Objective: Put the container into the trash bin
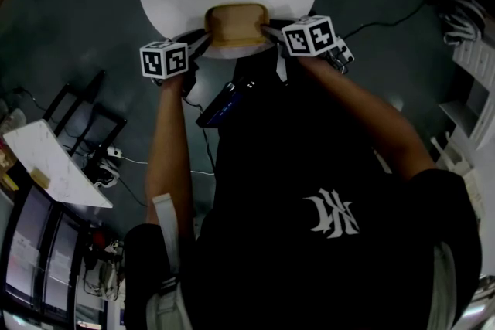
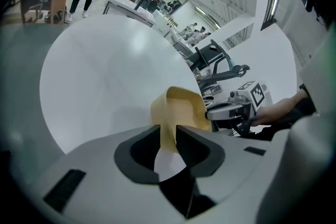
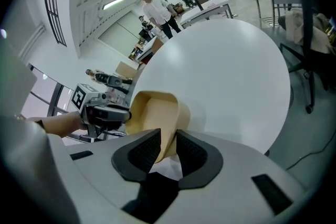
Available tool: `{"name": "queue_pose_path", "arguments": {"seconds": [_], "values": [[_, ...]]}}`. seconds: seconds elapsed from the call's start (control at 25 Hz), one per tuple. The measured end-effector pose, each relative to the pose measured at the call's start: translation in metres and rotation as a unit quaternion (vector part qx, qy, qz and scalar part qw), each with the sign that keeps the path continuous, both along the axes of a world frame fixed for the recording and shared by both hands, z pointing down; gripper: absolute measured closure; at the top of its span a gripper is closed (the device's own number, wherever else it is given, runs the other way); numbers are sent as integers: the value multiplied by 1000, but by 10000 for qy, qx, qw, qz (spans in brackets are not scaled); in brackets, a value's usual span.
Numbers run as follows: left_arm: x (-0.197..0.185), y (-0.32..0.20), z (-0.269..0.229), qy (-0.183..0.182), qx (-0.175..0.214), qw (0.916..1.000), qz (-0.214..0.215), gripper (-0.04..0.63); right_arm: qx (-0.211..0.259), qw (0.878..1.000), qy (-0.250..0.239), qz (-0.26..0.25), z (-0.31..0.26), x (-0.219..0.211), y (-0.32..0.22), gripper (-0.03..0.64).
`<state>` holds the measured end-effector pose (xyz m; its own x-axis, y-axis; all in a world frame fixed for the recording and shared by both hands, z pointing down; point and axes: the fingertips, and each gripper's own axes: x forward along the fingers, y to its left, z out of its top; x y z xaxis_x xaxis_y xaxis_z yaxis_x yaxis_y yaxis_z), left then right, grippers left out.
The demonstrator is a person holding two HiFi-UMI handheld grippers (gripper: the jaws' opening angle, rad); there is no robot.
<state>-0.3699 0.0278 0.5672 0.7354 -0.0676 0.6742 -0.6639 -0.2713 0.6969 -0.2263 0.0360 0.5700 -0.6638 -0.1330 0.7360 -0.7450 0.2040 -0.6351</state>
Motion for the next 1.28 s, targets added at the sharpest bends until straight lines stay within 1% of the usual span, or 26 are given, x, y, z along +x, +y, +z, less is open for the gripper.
{"name": "queue_pose_path", "arguments": {"seconds": [0.16, 0.32, 0.48, 0.72, 1.0, 1.12, 1.28], "values": [[2, 2, -1, 33, 2, 10000, 33, 525, -41, 9999, 100, -9, 3, 1, 2, 532], [2, 1, -2, 85, 26, 10000, -30, 528, -81, 9999, 134, -37, 3, 3, 2, 540], [5, 1, -7, 127, 50, 9999, -20, 540, -18, 9999, 136, -37, -2, 6, 0, 549], [7, -11, -23, 100, 344, 9993, -84, 552, 147, 9998, 130, -95, -13, 11, -5, 557], [29, -27, -46, 158, 668, 9975, -153, 552, 501, 9986, 112, -87, -35, 34, -24, 558], [38, -34, -51, 216, 712, 9971, -187, 554, 596, 9982, 47, -106, -43, 42, -36, 560], [54, -41, -58, 95, 827, 9963, -207, 554, 708, 9974, -86, -115, -52, 63, -47, 561]]}}
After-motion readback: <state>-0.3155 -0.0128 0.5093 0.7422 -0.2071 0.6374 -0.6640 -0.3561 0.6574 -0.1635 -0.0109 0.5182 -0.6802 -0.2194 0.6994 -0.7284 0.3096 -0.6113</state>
